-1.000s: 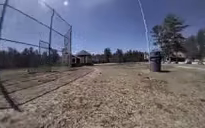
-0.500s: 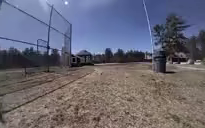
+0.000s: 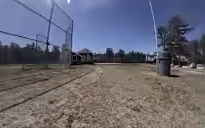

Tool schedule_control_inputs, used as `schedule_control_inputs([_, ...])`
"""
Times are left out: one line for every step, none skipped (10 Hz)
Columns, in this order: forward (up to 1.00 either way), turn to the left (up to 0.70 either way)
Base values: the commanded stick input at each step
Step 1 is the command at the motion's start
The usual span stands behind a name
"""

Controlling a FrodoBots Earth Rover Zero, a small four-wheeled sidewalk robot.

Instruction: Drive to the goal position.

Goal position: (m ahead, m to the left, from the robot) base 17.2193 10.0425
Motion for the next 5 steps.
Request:
schedule_control_inputs([0.7, 0.0])
schedule_control_inputs([0.7, 0.0])
schedule_control_inputs([0.7, 0.0])
schedule_control_inputs([0.7, 0.0])
schedule_control_inputs([0.7, 0.0])
